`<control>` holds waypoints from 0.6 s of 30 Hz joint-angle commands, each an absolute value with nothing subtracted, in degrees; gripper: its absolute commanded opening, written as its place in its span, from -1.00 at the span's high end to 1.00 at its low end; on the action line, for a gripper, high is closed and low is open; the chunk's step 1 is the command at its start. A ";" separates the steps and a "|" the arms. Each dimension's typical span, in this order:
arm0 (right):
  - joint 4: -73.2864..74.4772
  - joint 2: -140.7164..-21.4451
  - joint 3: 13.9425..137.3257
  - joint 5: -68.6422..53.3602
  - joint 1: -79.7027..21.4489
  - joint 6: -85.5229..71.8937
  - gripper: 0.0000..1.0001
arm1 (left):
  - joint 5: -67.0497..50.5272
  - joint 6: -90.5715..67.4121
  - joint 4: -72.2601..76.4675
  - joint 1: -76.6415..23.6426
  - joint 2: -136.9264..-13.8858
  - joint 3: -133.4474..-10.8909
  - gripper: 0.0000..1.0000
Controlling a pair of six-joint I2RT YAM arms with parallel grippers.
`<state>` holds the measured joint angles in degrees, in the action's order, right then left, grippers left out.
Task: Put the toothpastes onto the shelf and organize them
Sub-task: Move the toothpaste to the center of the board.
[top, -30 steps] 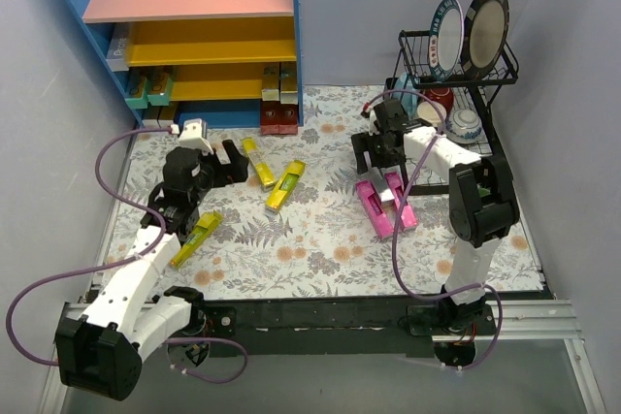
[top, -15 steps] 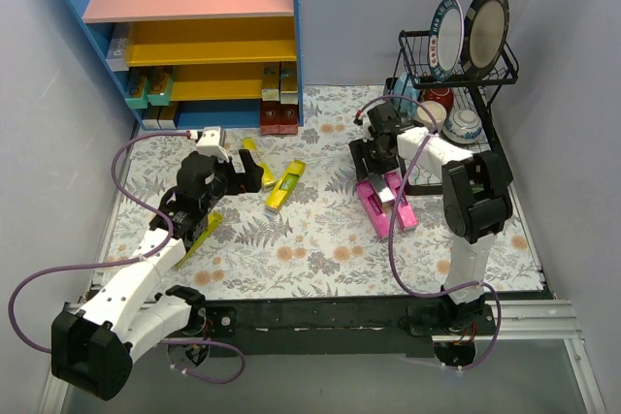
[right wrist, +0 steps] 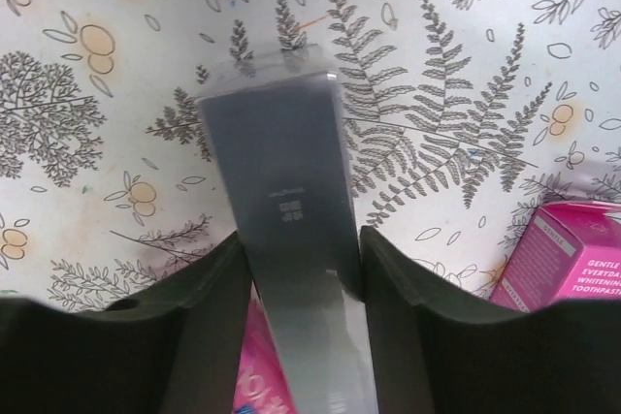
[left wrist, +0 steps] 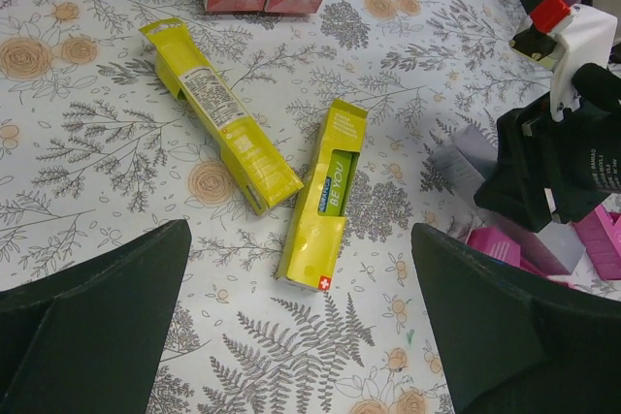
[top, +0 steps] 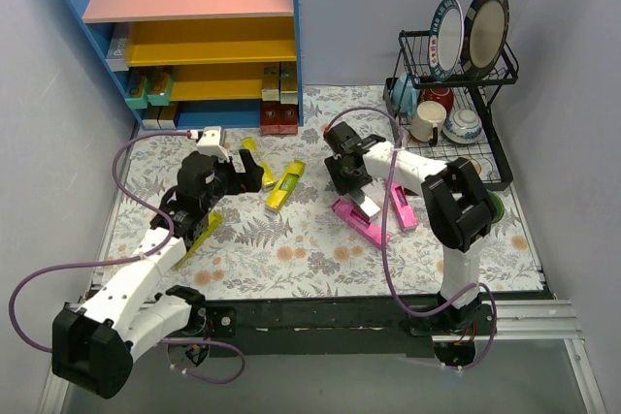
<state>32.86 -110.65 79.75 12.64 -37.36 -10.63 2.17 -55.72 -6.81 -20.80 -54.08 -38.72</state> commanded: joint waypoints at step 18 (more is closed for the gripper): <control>24.44 -106.88 77.61 5.81 -40.08 -19.79 -0.42 | 0.71 -55.28 -6.50 -21.01 -57.66 -38.32 -0.96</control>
<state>30.02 -112.07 80.29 12.84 -39.81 -20.84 1.91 -55.72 -6.83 -20.82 -57.43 -38.72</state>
